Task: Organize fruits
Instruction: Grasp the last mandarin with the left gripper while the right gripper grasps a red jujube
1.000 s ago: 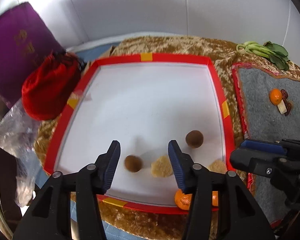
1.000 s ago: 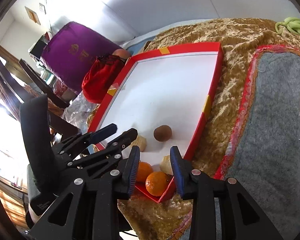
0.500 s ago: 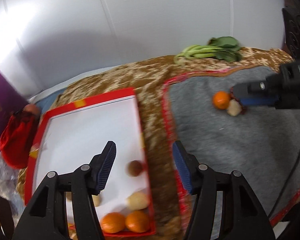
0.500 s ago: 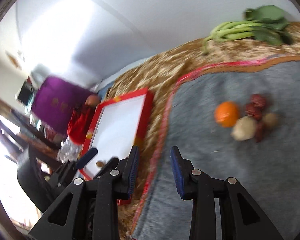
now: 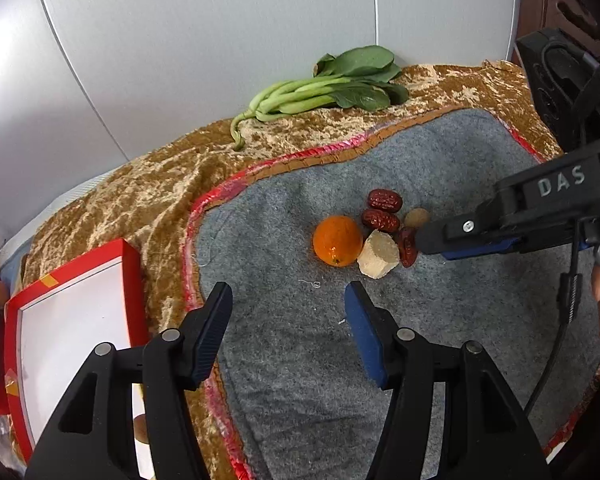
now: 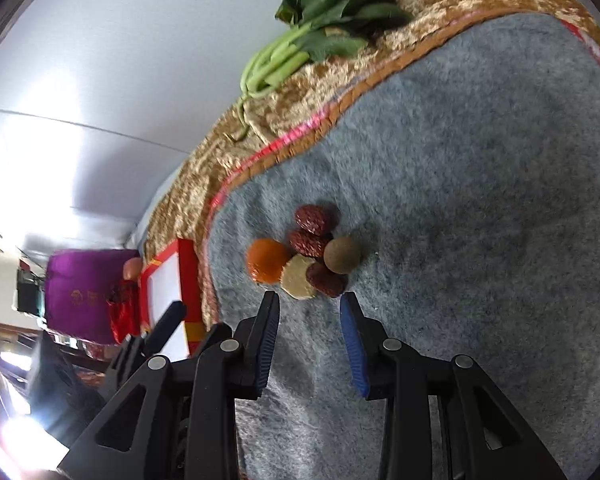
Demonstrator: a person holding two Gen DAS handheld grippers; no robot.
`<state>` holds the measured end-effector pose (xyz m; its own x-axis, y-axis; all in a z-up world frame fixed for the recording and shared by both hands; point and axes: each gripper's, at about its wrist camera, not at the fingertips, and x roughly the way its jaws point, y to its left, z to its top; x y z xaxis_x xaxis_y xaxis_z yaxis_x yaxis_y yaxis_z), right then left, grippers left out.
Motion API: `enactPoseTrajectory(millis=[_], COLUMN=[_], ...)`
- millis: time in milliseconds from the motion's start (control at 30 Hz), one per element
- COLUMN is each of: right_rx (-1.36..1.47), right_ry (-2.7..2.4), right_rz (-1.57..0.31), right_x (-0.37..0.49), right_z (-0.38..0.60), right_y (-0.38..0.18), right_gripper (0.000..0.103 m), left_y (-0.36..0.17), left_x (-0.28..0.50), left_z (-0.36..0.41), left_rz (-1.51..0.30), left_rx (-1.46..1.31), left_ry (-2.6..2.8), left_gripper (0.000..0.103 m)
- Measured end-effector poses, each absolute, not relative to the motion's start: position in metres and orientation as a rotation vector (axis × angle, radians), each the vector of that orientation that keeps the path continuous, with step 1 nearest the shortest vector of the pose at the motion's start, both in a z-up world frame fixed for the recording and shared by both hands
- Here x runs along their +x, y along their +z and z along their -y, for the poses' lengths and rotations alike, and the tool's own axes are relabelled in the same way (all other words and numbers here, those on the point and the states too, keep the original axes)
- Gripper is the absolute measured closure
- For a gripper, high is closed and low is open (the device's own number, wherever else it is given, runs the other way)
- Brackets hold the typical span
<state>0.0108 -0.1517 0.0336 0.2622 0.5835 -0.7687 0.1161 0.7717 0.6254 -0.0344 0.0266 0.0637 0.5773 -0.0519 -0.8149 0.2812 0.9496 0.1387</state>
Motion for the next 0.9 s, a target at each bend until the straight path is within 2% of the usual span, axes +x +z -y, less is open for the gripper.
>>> enactPoseTrajectory(millis=[467, 567, 833, 900], right_rx=[0.695, 0.714, 0.803, 0.796], right_ry=[0.321, 0.314, 0.313, 0.309], right_rz=[-1.286, -1.279, -1.275, -1.275], right_x=[0.034, 0.031, 0.021, 0.017], right_z=[0.141, 0.151, 0.185, 0.193], right_y=[0.0, 0.0, 0.009, 0.011], right_gripper=[0.076, 0.086, 0.086, 0.086], left_y=[0.06, 0.058, 0.045, 0.044], left_x=[-0.01, -0.007, 0.016, 0.023], left_z=[-0.012, -0.01, -0.011, -0.014], left_rz=[-0.906, -0.905, -0.953, -0.971], left_rx=[0.389, 0.374, 0.312, 0.265], left_ry=[-0.357, -0.416, -0.463, -0.468], left_gripper=[0.045, 0.045, 0.046, 0.05])
